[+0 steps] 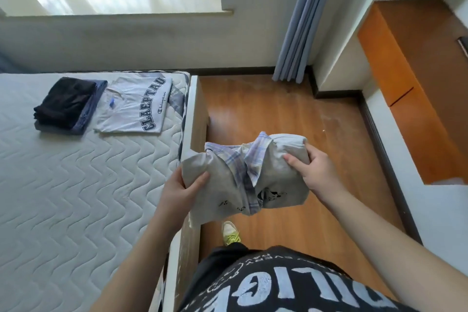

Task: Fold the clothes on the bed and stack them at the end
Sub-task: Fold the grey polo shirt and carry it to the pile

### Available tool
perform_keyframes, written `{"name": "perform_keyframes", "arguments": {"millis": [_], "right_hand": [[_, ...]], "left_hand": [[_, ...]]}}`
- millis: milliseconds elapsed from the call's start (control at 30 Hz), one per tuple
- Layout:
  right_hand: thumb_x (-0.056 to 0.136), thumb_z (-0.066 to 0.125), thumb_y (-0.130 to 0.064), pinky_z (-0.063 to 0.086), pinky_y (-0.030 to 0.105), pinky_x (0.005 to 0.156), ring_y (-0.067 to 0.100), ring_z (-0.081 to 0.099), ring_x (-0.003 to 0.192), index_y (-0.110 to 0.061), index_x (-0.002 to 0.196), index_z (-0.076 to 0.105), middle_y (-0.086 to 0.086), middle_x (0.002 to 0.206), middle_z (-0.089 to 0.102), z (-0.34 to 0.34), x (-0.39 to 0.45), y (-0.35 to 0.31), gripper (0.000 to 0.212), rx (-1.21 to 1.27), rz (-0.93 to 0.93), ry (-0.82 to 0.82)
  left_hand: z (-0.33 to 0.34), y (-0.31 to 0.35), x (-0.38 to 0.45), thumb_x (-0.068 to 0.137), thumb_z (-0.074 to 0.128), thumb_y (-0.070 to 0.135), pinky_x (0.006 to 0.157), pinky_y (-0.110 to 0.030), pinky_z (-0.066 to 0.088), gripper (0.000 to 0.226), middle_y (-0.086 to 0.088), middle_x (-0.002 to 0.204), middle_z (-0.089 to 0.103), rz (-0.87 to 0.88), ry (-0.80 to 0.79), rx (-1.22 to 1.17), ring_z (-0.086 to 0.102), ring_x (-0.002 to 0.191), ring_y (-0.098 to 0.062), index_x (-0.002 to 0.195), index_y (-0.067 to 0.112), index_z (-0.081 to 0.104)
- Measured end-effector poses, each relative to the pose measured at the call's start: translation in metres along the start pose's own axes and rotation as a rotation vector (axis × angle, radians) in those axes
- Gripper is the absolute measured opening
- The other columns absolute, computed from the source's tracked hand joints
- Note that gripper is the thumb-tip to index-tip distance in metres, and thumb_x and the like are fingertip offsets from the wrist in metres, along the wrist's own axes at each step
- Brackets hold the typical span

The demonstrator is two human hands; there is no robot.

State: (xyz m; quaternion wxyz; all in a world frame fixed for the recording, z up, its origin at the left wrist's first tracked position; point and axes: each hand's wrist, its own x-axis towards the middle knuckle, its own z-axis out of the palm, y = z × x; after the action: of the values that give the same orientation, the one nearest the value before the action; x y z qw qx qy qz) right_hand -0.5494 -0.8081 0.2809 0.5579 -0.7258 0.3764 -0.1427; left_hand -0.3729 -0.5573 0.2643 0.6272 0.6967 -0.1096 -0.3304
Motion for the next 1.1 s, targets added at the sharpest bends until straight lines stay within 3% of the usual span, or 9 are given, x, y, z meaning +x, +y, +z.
{"name": "perform_keyframes", "arguments": {"millis": [100,200,300,500,600,700,800,900,1100], "right_hand": [[0.086,0.073,-0.036,0.053,0.028,0.081,0.0,0.068,0.09,-0.034,0.104,0.069,-0.019,0.096,0.073,0.015,0.034,-0.011,0.019,-0.007,0.006,0.004],[0.087,0.072,-0.037,0.052,0.025,0.076,-0.004,0.067,0.087,-0.036,0.101,0.069,-0.023,0.094,0.072,0.023,0.065,-0.022,0.015,-0.034,0.005,-0.002],[0.087,0.072,-0.034,0.05,0.024,0.074,-0.003,0.067,0.087,-0.036,0.099,0.07,-0.021,0.094,0.073,0.024,0.098,-0.03,0.012,-0.016,0.006,-0.006],[0.087,0.072,-0.035,0.053,0.027,0.077,0.002,0.069,0.089,-0.041,0.099,0.07,-0.015,0.096,0.074,0.025,0.182,-0.04,0.014,0.035,0.019,-0.024],[0.087,0.072,-0.033,0.052,0.019,0.068,0.002,0.069,0.085,-0.04,0.097,0.071,-0.016,0.093,0.074,0.03,0.229,-0.039,0.012,0.055,0.028,-0.042],[0.089,0.071,-0.03,0.047,0.01,0.062,0.001,0.069,0.082,-0.037,0.095,0.07,-0.018,0.091,0.074,0.032,0.278,-0.045,0.01,0.06,0.032,-0.081],[0.089,0.07,-0.034,0.051,0.022,0.071,-0.001,0.068,0.084,-0.037,0.098,0.068,-0.02,0.092,0.073,0.028,0.327,-0.057,0.009,0.02,0.035,-0.143],[0.089,0.069,-0.038,0.051,0.029,0.079,-0.003,0.066,0.089,-0.04,0.103,0.066,-0.023,0.097,0.072,0.029,0.376,-0.07,0.015,-0.047,0.007,-0.271],[0.086,0.067,-0.042,0.053,0.039,0.089,0.002,0.065,0.095,-0.042,0.107,0.064,-0.022,0.101,0.071,0.077,0.448,-0.102,0.022,-0.126,-0.056,-0.493]], "left_hand": [[-0.01,0.013,0.041,0.069,0.077,0.052,0.071,-0.029,0.058,0.037,0.002,0.101,0.076,0.007,0.021,0.032,0.072,0.094,-0.016,0.103,0.039,0.069],[-0.013,0.022,0.079,0.069,0.073,0.059,0.077,-0.035,0.058,0.035,0.008,0.099,0.075,0.006,0.03,0.106,0.072,0.093,-0.012,0.1,0.043,0.068],[-0.011,0.027,0.112,0.071,0.071,0.058,0.079,-0.036,0.057,0.034,0.011,0.099,0.075,0.03,0.051,0.138,0.071,0.093,-0.006,0.102,0.043,0.067],[-0.001,0.04,0.182,0.075,0.071,0.054,0.083,-0.04,0.057,0.032,0.008,0.101,0.075,0.012,0.109,0.083,0.071,0.096,-0.01,0.104,0.041,0.068],[0.013,0.05,0.222,0.078,0.069,0.054,0.082,-0.035,0.056,0.024,0.01,0.101,0.075,-0.012,0.161,0.055,0.071,0.097,-0.009,0.1,0.045,0.068],[0.031,0.063,0.26,0.08,0.068,0.046,0.084,-0.036,0.057,0.027,0.006,0.102,0.075,-0.057,0.198,0.001,0.071,0.099,-0.014,0.104,0.033,0.07],[0.043,0.079,0.292,0.079,0.07,0.04,0.081,-0.035,0.058,0.032,0.0,0.101,0.076,-0.082,0.27,-0.042,0.071,0.099,-0.019,0.106,0.023,0.07],[0.042,0.091,0.317,0.089,0.072,0.026,0.079,-0.033,0.057,0.019,-0.003,0.101,0.076,-0.083,0.352,-0.099,0.071,0.099,-0.021,0.107,0.021,0.071],[0.023,0.103,0.338,0.091,0.068,0.014,0.074,-0.02,0.055,0.013,0.003,0.099,0.076,-0.054,0.598,-0.181,0.07,0.09,-0.008,0.102,0.021,0.072]]}}
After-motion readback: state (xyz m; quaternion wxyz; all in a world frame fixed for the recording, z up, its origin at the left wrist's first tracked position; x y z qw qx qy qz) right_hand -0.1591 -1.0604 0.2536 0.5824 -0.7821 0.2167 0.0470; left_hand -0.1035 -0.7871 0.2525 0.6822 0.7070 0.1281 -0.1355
